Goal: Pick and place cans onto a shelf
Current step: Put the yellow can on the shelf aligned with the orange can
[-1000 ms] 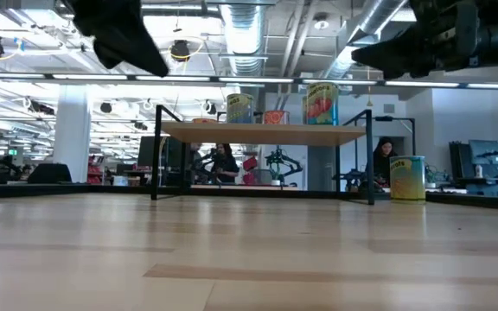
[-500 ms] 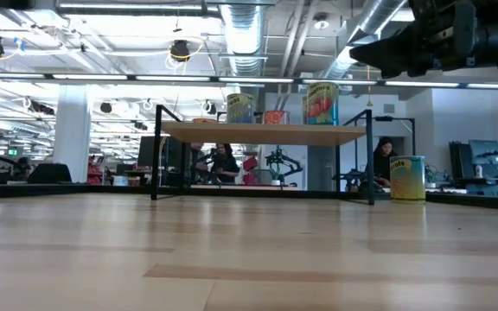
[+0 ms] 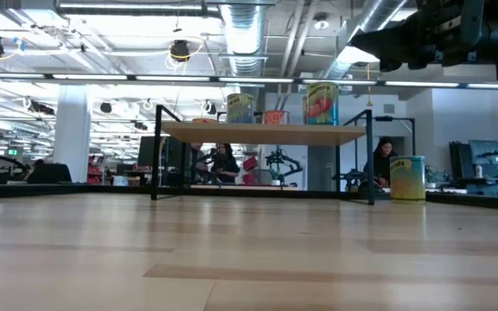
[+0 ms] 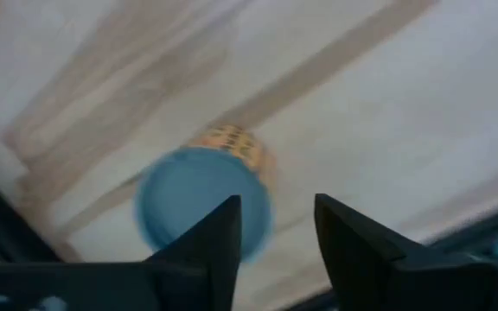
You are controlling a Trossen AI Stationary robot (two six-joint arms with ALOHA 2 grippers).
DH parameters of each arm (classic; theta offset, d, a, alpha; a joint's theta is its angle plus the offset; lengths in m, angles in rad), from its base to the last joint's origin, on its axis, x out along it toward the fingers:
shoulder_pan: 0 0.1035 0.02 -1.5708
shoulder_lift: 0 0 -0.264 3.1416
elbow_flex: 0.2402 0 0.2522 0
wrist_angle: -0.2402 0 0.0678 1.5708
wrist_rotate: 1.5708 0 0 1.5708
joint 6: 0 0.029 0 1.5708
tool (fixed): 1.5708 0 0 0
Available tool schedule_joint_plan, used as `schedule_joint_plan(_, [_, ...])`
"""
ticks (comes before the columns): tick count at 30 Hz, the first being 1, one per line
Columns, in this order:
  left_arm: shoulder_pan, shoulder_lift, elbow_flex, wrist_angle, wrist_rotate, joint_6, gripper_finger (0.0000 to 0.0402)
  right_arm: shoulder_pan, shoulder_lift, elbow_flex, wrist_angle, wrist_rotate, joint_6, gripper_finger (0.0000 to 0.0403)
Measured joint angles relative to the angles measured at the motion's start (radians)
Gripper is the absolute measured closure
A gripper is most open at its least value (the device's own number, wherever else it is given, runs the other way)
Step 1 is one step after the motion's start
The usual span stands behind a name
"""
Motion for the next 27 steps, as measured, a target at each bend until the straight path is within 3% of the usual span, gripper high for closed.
schedule_joint_plan(7, [0.0, 0.035, -0.002, -0.073, -0.039, -0.001, 0.0248, 0.003, 0.0, 0.0, 0.011, 0.0, 0.0, 0.0393])
schedule_joint_plan(17, [0.004, 0.035, -0.002, -0.046, -0.049, -0.024, 0.0326, 0.0, 0.0, 0.0, 0.01, 0.0, -0.016, 0.0393])
schedule_joint_plan(24, [0.026, 0.034, -0.002, -0.031, 0.051, -0.016, 0.0295, 0.0, 0.0, 0.0, 0.014, 0.0, -0.033, 0.0393])
schedule_joint_plan(27, [0.023, 0.034, -0.002, -0.006, 0.047, -0.017, 0.0278, 0.0, 0.0, 0.0, 0.014, 0.001, -0.045, 0.0393])
